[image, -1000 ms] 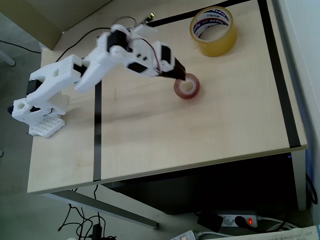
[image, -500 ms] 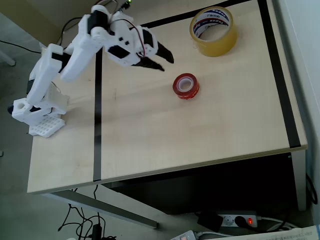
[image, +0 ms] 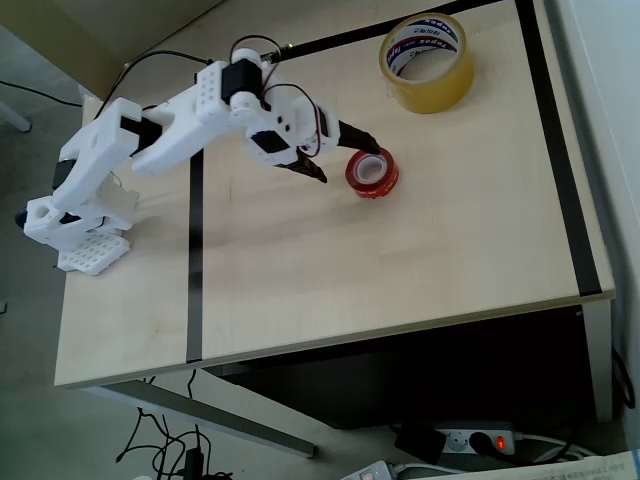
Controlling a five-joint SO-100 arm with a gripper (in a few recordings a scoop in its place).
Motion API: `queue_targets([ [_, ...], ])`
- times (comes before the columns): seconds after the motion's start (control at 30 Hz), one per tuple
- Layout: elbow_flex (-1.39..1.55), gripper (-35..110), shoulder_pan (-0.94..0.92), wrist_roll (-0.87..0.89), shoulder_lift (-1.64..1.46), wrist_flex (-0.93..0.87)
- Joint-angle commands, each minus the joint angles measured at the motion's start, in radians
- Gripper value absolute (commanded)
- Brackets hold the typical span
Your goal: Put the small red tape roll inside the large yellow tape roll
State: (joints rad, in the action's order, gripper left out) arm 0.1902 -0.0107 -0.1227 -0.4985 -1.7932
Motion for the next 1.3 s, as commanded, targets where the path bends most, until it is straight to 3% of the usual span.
queue_targets([
  [0.0,-0.057,36,-0.023,-0.017,-0.029,-0.015],
  [0.53,-0.13,28,-0.02,-0.014,0.118,-0.015],
  [0.73,-0.364,0,-0.014,-0.021,0.279,-0.014],
  [0.83,-0.43,0,-0.006,-0.023,0.25,0.012],
  [0.97,-0.43,0,0.002,-0.023,0.052,0.138],
  [1.27,-0.331,0,0.087,-0.021,-0.302,0.638],
])
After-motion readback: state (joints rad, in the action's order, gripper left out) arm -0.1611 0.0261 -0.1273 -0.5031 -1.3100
